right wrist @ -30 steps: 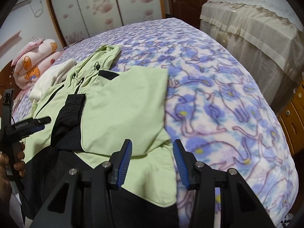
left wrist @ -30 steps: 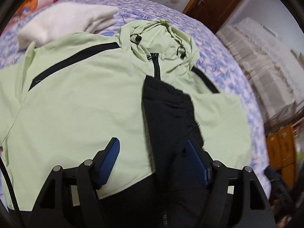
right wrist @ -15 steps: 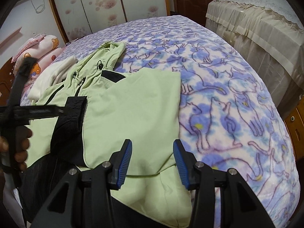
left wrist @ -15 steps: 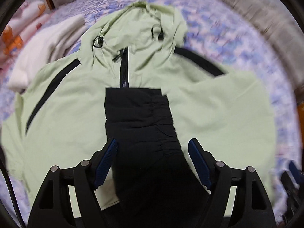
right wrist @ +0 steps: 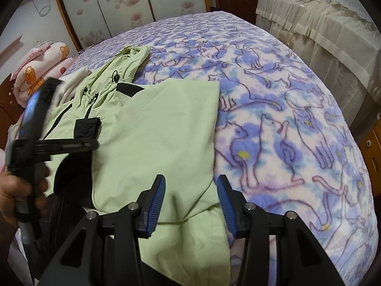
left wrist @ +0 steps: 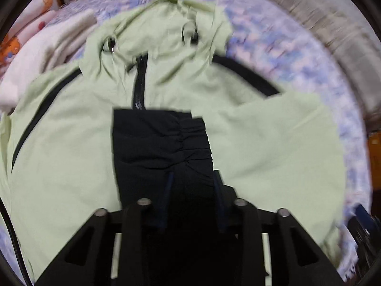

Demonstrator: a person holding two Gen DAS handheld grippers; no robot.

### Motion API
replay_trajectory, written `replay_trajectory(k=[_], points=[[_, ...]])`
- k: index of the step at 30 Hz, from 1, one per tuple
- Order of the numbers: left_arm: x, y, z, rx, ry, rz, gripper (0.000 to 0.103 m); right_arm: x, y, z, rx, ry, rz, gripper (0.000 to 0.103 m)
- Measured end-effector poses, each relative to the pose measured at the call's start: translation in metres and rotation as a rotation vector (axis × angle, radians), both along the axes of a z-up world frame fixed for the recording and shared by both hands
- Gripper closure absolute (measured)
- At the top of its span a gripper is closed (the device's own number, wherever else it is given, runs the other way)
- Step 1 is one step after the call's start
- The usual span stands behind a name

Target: Fold large clothes

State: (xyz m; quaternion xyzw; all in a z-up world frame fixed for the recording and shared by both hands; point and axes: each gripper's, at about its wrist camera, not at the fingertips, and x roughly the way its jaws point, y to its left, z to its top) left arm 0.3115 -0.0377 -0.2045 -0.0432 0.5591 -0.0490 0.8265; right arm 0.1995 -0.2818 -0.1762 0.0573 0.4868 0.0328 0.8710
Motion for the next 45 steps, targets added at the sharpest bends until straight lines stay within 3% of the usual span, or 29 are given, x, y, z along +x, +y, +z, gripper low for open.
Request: replay_trajectory(k=[2, 6, 12, 15, 16, 18, 20, 25, 30, 31, 34, 40, 41, 42, 45], points=[[-0.006, 0.022, 0.018, -0.067, -0.051, -0.013, 0.080, 0.004, -0.002, 0.000, 0.018, 0.000, -0.002, 0.058], [-0.016, 0.078, 0.030, -0.118, -0.085, 0.007, 0.080, 0.009, 0.001, 0.001, 0.025, -0.008, 0.002, 0.058], [-0.033, 0.159, -0.008, -0.122, -0.033, 0.124, 0.082, 0.017, 0.005, -0.005, 0.035, 0.014, 0.011, 0.058], [-0.041, 0.190, -0.026, -0.215, 0.000, 0.180, 0.077, 0.024, 0.003, -0.010, 0.075, 0.031, 0.014, 0.058], [-0.041, 0.197, -0.030, -0.260, 0.003, 0.185, 0.070, 0.026, 0.002, -0.011, 0.089, 0.034, 0.015, 0.058], [-0.041, 0.206, -0.036, -0.340, 0.009, 0.183, 0.055, 0.035, -0.004, -0.013, 0.151, 0.044, 0.006, 0.058], [-0.036, 0.209, -0.038, -0.421, 0.006, 0.177, 0.034, 0.044, -0.010, -0.014, 0.198, 0.049, -0.008, 0.058], [-0.017, 0.198, -0.043, -0.489, 0.012, 0.158, 0.028, 0.074, -0.029, -0.018, 0.262, 0.064, -0.068, 0.053], [0.005, 0.182, -0.044, -0.438, 0.016, 0.132, 0.028, 0.104, -0.042, -0.031, 0.253, 0.090, -0.103, 0.053], [0.009, 0.180, -0.043, -0.423, 0.012, 0.133, 0.036, 0.110, -0.044, -0.035, 0.247, 0.098, -0.109, 0.053], [0.017, 0.183, -0.042, -0.390, 0.019, 0.144, 0.086, 0.127, -0.050, -0.047, 0.290, 0.127, -0.116, 0.053], [0.007, 0.205, -0.026, -0.369, -0.090, 0.201, 0.093, 0.146, -0.051, -0.054, 0.328, 0.134, -0.128, 0.055], [0.004, 0.206, -0.023, -0.359, -0.104, 0.205, 0.093, 0.148, -0.047, -0.047, 0.275, 0.104, -0.126, 0.081], [0.002, 0.208, -0.022, -0.358, -0.111, 0.205, 0.094, 0.150, -0.043, -0.040, 0.235, 0.089, -0.120, 0.099], [-0.003, 0.205, -0.017, -0.350, -0.141, 0.192, 0.094, 0.152, -0.034, -0.014, 0.152, -0.013, -0.107, 0.101]])
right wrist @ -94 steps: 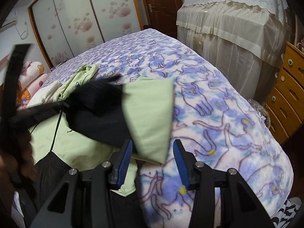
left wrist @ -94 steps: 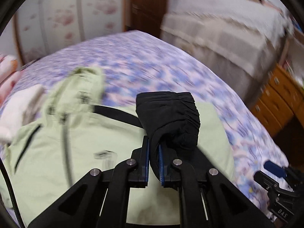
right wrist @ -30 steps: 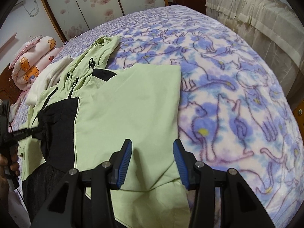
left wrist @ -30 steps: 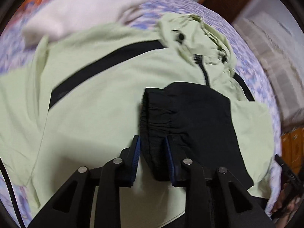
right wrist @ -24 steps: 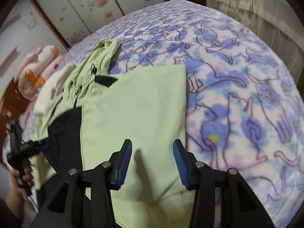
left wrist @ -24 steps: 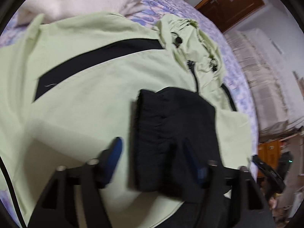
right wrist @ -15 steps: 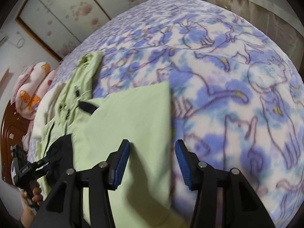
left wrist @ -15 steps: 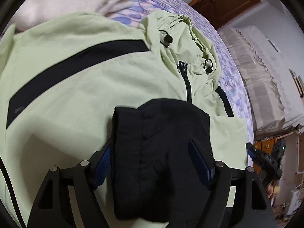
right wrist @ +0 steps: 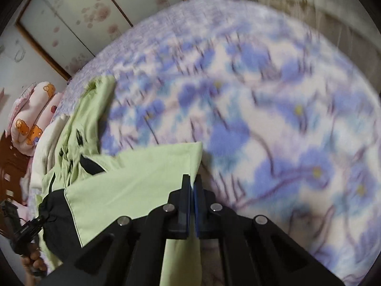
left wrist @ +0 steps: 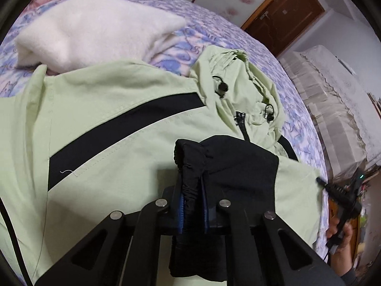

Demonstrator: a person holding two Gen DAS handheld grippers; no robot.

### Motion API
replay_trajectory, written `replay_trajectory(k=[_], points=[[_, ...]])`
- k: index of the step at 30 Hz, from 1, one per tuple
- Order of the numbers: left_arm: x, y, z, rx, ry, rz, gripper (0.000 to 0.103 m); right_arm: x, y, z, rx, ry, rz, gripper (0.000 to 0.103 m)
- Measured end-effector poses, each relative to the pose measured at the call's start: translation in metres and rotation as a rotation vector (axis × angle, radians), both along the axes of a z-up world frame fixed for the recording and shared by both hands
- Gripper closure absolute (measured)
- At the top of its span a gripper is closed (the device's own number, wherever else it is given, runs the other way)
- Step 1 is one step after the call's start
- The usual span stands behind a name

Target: Fold large clothes

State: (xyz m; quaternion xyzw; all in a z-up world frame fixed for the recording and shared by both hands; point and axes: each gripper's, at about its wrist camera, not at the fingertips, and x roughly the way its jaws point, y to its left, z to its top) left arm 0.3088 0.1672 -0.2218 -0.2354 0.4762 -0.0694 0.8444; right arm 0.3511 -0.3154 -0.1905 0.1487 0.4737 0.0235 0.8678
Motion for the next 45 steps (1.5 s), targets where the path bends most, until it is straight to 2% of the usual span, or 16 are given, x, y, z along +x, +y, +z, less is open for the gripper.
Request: replay_trajectory(k=[3, 8, 10, 12, 14, 17, 19, 27, 28, 29, 31, 33, 34, 36, 41, 45], points=[[0.000, -0.005, 0.001, 0.039, -0.033, 0.000, 0.094, 0.007, 0.011, 0.010, -0.091, -0.042, 0.004, 0.101], [0.014, 0.003, -0.026, 0.066, 0.024, 0.043, 0.093, 0.023, 0.019, -0.025, -0.161, 0.088, 0.023, 0.097], [0.016, 0.004, -0.030, 0.060, 0.037, 0.040, 0.090, 0.020, 0.016, -0.028, -0.137, 0.107, 0.018, 0.092], [0.016, 0.004, -0.027, 0.060, 0.055, 0.026, 0.085, 0.013, 0.005, -0.021, -0.044, 0.113, 0.018, 0.086], [0.014, 0.005, -0.024, 0.050, 0.082, 0.001, 0.070, 0.001, -0.003, -0.012, 0.027, 0.112, 0.033, 0.069], [0.002, 0.008, -0.018, 0.039, 0.101, -0.023, 0.045, -0.027, -0.008, -0.002, 0.052, 0.124, 0.067, 0.066], [-0.009, 0.009, -0.017, 0.030, 0.110, -0.029, 0.041, -0.046, -0.008, -0.001, 0.059, 0.140, 0.095, 0.066], [-0.038, -0.007, -0.021, 0.042, 0.117, -0.076, 0.041, -0.118, 0.004, -0.022, 0.107, 0.200, 0.172, 0.066], [-0.040, -0.011, -0.021, 0.044, 0.113, -0.078, 0.047, -0.120, 0.006, -0.022, 0.101, 0.194, 0.171, 0.066], [-0.041, -0.014, -0.021, 0.053, 0.114, -0.078, 0.062, -0.122, 0.008, -0.023, 0.089, 0.183, 0.169, 0.066], [-0.042, -0.019, -0.021, 0.081, 0.121, -0.081, 0.067, -0.122, 0.013, -0.023, 0.059, 0.163, 0.154, 0.067], [-0.046, -0.024, -0.018, 0.122, 0.112, -0.084, 0.070, -0.125, 0.017, -0.020, -0.002, 0.152, 0.139, 0.089], [-0.047, -0.026, -0.016, 0.130, 0.110, -0.091, 0.072, -0.126, 0.017, -0.018, -0.024, 0.146, 0.135, 0.093], [-0.052, -0.030, -0.016, 0.158, 0.105, -0.107, 0.073, -0.131, 0.015, -0.015, -0.087, 0.133, 0.112, 0.095], [-0.059, -0.042, -0.023, 0.256, 0.101, -0.140, 0.072, -0.134, 0.008, -0.034, -0.137, 0.183, 0.082, 0.096], [-0.066, -0.045, -0.007, 0.343, 0.107, -0.137, 0.061, -0.140, 0.017, -0.007, -0.209, 0.154, 0.058, 0.090]])
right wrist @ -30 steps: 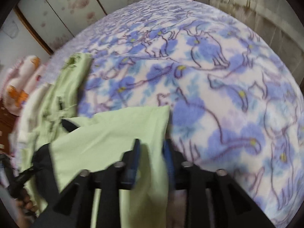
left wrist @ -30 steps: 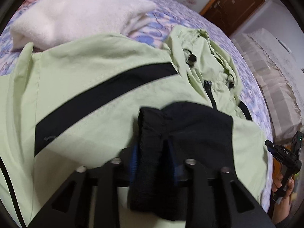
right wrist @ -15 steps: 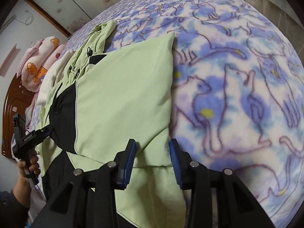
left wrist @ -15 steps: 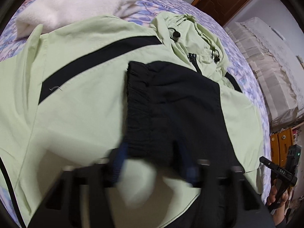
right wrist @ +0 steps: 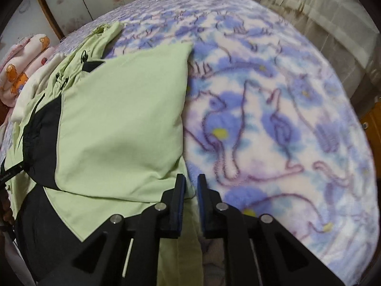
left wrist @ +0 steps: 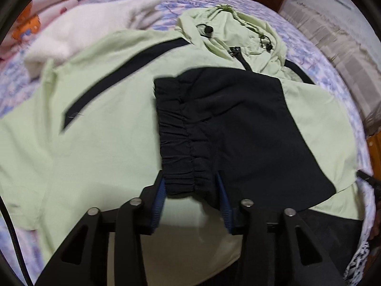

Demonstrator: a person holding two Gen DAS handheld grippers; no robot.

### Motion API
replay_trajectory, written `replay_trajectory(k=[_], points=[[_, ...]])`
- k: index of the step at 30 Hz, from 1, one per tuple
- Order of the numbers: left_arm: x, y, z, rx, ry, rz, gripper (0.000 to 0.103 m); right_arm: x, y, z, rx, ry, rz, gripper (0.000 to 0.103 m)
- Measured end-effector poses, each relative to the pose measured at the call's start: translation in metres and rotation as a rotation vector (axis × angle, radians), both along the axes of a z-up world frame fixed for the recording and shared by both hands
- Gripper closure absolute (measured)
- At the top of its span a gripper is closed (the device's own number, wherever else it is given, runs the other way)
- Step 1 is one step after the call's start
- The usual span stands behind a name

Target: Fold large clothes

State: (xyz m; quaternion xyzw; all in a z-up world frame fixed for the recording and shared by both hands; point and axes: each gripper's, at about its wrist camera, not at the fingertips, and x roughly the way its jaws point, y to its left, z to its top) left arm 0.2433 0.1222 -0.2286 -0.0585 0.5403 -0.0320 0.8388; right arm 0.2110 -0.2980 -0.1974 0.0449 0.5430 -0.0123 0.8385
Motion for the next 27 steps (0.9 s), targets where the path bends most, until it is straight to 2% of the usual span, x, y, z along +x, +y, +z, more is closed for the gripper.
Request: replay_trajectory(k=[2, 3, 5, 8, 9, 12, 13, 15, 16, 20, 23, 27], points=[[-0.010, -0.001, 0.012, 0.057, -0.033, 0.012, 0.059, -0.007, 0.009, 0.016, -0.018, -0.060, 0.023, 0.090], [-0.017, -0.004, 0.021, 0.100, -0.072, 0.024, 0.059, -0.010, 0.016, 0.023, -0.039, -0.090, 0.040, 0.089], [-0.030, -0.012, 0.033, 0.130, -0.151, 0.016, 0.057, -0.016, 0.041, 0.035, -0.079, -0.155, 0.105, 0.086], [-0.035, -0.034, 0.039, 0.088, -0.212, -0.015, 0.057, -0.010, 0.077, 0.029, -0.044, -0.158, 0.189, 0.085], [-0.033, -0.040, 0.038, 0.071, -0.207, -0.023, 0.057, -0.005, 0.093, 0.022, -0.025, -0.142, 0.211, 0.085], [-0.018, -0.058, 0.021, 0.013, -0.125, -0.020, 0.057, 0.006, 0.130, 0.001, 0.013, -0.097, 0.259, 0.085], [-0.012, -0.060, 0.014, 0.010, -0.104, -0.015, 0.057, 0.008, 0.137, -0.005, 0.013, -0.089, 0.264, 0.085], [-0.005, -0.060, -0.001, 0.068, -0.074, 0.012, 0.057, 0.015, 0.146, -0.021, -0.033, -0.060, 0.258, 0.085], [-0.002, -0.055, -0.007, 0.090, -0.071, 0.025, 0.057, 0.016, 0.145, -0.026, -0.062, -0.058, 0.247, 0.085], [-0.005, -0.038, -0.006, 0.028, -0.092, 0.002, 0.057, 0.017, 0.105, -0.033, -0.193, -0.075, 0.131, 0.086], [-0.008, -0.034, -0.005, 0.010, -0.090, -0.017, 0.058, 0.012, 0.069, -0.030, -0.222, -0.084, 0.071, 0.086], [-0.011, -0.033, -0.002, 0.003, -0.090, -0.002, 0.058, 0.007, 0.044, -0.026, -0.207, -0.075, 0.032, 0.085]])
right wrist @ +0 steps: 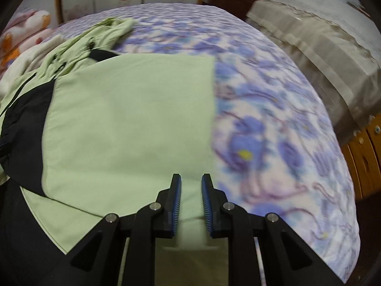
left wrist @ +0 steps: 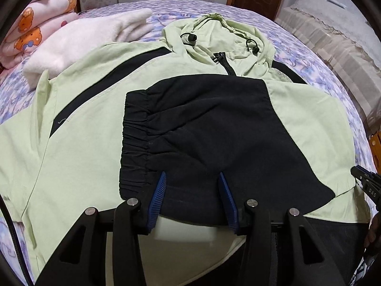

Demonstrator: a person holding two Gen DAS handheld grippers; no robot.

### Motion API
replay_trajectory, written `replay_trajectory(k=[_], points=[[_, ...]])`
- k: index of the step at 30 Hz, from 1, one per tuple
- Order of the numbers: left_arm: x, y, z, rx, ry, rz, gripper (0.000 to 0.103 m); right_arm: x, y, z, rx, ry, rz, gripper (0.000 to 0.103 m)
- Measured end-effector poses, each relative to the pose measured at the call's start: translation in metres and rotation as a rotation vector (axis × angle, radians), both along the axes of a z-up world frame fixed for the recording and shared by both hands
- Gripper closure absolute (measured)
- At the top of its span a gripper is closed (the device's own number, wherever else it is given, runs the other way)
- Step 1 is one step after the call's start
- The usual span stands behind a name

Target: Fold large clothes

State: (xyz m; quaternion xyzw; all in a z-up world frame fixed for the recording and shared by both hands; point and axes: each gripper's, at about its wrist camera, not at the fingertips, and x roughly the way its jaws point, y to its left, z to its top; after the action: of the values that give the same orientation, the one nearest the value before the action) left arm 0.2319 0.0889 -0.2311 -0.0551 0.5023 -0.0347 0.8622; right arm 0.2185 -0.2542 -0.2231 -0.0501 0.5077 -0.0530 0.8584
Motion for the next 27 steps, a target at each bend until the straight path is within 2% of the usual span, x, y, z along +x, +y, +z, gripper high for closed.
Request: replay_trajectory(k=[4, 7, 12, 14, 18, 20, 24, 26, 27], points=[[-0.001, -0.007, 0.002, 0.035, 0.004, -0.003, 0.057, -0.002, 0.005, 0.003, -0.019, 0.013, -0.005, 0.085], [-0.004, -0.007, 0.006, 0.028, 0.011, -0.005, 0.055, -0.003, 0.012, 0.005, -0.018, 0.021, -0.007, 0.085], [-0.012, -0.002, 0.017, -0.006, 0.020, -0.011, 0.044, -0.007, 0.020, 0.013, -0.017, 0.069, -0.027, 0.085], [-0.020, 0.001, 0.025, 0.005, 0.022, -0.001, 0.036, -0.011, 0.025, 0.019, -0.021, 0.080, -0.027, 0.085], [-0.036, 0.006, 0.041, 0.013, 0.027, -0.002, 0.033, -0.023, 0.035, 0.035, -0.031, 0.099, -0.023, 0.085], [-0.045, 0.009, 0.048, 0.022, 0.027, -0.004, 0.023, -0.031, 0.043, 0.046, -0.039, 0.105, -0.017, 0.085], [-0.075, 0.014, 0.069, 0.015, 0.008, -0.022, 0.011, -0.049, 0.061, 0.065, -0.033, 0.104, 0.008, 0.085], [-0.089, 0.018, 0.077, 0.008, 0.003, -0.023, 0.001, -0.058, 0.071, 0.074, -0.029, 0.101, 0.023, 0.085], [-0.096, 0.020, 0.080, 0.003, 0.001, -0.022, 0.001, -0.062, 0.077, 0.077, -0.025, 0.099, 0.033, 0.085]])
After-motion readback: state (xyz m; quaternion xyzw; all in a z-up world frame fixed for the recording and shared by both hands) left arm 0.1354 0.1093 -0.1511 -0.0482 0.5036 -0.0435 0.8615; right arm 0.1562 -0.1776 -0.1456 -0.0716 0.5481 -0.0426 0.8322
